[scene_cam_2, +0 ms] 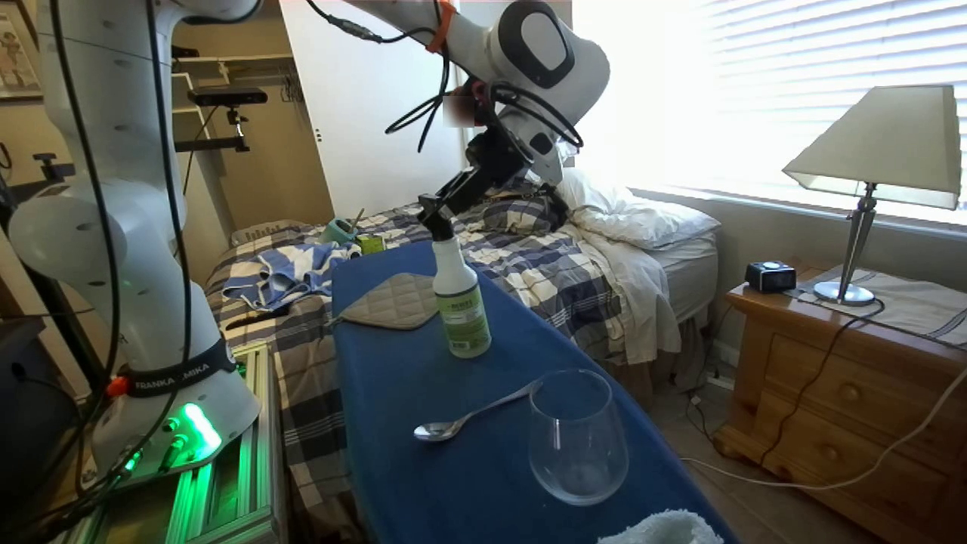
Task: Spray the spray bottle with a green label once
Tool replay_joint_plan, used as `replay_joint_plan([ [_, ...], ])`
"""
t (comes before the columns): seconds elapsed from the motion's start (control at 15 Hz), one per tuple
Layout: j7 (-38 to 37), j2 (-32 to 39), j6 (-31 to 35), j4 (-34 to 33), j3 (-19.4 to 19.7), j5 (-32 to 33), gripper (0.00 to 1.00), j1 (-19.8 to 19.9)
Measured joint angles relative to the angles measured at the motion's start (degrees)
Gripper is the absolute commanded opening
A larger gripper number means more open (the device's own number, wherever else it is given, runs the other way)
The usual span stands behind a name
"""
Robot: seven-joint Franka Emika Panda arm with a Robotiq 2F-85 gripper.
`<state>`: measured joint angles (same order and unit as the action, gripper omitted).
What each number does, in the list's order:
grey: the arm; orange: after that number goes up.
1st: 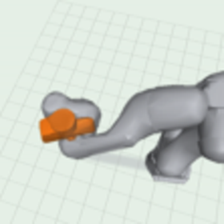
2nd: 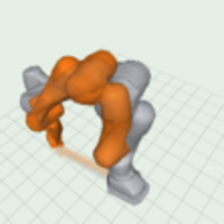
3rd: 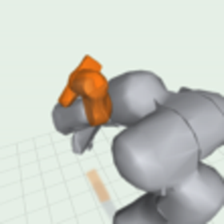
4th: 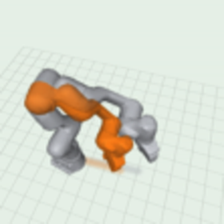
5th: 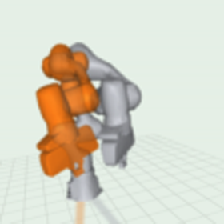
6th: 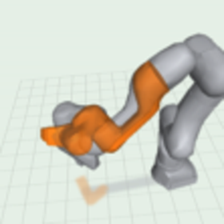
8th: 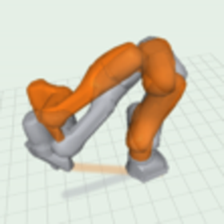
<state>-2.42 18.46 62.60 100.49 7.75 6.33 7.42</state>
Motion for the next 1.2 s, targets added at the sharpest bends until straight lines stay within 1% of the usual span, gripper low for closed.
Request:
replay_joint_plan([
  [0.73, 0.1, 1.2, -0.8, -0.5, 0.0, -0.3, 1.0, 0.0],
  [1.13, 0.1, 2.3, -0.8, -1.9, -0.1, -0.3, 1.0, 0.0],
  [1.2, 0.1, 2.5, -0.8, -2.0, -0.1, -0.3, 0.99, 0.0],
])
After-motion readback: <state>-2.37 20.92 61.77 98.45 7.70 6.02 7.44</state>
